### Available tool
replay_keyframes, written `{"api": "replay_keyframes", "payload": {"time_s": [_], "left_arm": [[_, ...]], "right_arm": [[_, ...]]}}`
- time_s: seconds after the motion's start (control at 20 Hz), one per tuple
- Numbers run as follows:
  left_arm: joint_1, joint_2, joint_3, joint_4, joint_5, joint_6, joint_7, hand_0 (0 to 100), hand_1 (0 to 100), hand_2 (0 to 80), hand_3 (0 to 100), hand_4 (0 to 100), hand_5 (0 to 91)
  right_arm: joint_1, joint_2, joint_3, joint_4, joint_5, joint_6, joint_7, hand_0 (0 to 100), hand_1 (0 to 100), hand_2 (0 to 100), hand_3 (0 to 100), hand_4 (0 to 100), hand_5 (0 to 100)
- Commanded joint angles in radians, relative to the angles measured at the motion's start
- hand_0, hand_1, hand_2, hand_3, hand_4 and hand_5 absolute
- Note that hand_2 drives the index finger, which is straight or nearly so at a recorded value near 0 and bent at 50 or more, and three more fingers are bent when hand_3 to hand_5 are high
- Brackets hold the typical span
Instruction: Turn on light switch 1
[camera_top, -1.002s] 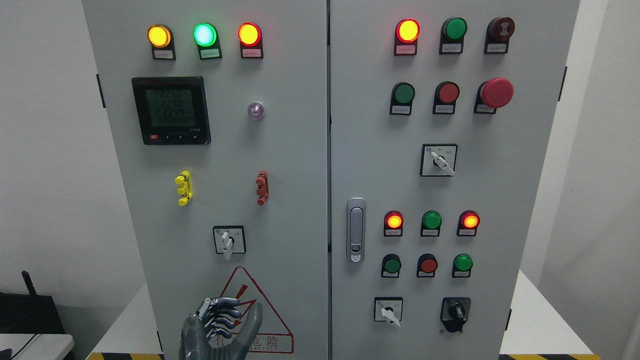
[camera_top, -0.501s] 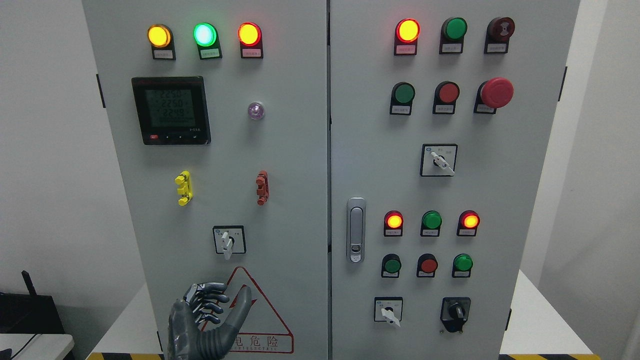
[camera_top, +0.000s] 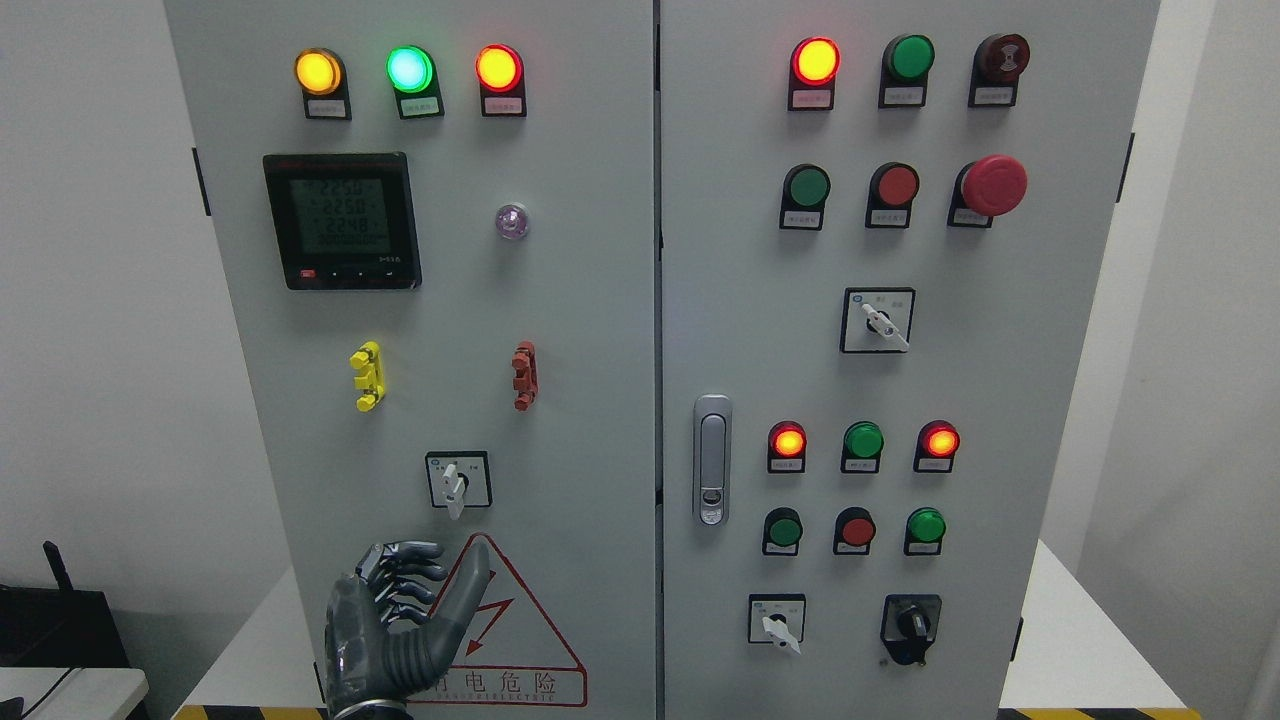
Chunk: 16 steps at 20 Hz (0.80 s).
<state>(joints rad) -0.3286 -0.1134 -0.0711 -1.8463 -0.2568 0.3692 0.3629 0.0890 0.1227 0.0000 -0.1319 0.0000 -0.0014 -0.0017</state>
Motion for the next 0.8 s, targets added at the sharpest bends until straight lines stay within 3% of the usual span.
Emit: {"api": "replay_keyframes", "payload": {"time_s": [0.0,0.75], "left_arm": [[-0.030,-0.002,0.013,0.002,-0.001,0.005,0.001,2,57,50.4,69,75,68.8],[-0.063,-0.003,-0.006,0.001,-0.002,0.045,0.004,4,56,50.9,70,75,68.4]], "right_arm": [[0.000,0.000,0.020,0.000,-0.026,0.000,0.000,12,39,0,0,0,0],[0.000,0.000,0.020,0.000,-0.026,0.000,0.000,12,39,0,0,0,0]]}}
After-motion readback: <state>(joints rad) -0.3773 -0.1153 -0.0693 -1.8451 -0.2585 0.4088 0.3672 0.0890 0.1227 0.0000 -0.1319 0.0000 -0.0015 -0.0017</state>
